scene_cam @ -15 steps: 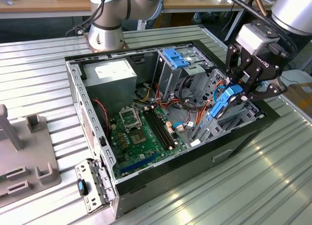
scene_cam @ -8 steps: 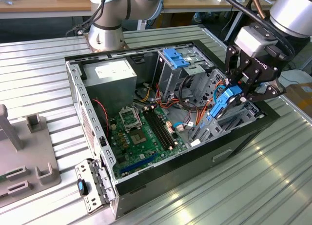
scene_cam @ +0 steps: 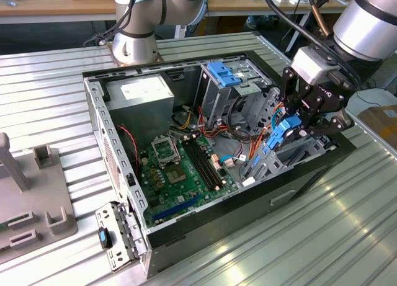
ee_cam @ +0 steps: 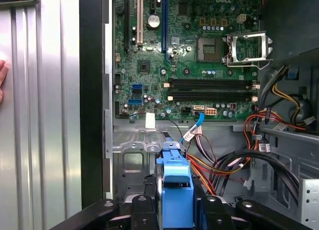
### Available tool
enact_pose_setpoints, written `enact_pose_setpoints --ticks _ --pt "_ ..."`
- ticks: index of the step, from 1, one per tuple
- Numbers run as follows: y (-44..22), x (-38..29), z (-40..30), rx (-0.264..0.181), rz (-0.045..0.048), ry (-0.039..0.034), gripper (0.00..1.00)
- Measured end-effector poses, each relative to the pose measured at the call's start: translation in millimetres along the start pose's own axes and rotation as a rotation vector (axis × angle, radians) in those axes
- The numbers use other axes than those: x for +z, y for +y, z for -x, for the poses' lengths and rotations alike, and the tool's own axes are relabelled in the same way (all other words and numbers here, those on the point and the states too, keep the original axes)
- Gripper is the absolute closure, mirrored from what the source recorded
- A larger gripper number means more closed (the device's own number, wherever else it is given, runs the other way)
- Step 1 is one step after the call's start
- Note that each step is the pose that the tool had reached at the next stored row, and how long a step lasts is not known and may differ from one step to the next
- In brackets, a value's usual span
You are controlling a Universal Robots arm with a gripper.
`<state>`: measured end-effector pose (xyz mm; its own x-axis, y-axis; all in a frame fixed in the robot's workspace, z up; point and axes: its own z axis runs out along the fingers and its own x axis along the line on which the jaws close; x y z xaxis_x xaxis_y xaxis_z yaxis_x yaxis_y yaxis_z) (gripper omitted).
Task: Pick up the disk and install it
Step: 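Insert the disk into the insertion slot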
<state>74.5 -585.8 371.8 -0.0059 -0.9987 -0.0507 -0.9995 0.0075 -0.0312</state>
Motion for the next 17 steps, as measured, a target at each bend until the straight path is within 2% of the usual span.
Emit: enact_pose_setpoints --ticks 9,17 --pt "-1.8 4.0 -0.2 0.000 -0.0001 -0.0001 0.63" --pt "-1.8 4.3 -0.2 0.000 -0.0001 0.0000 0.63"
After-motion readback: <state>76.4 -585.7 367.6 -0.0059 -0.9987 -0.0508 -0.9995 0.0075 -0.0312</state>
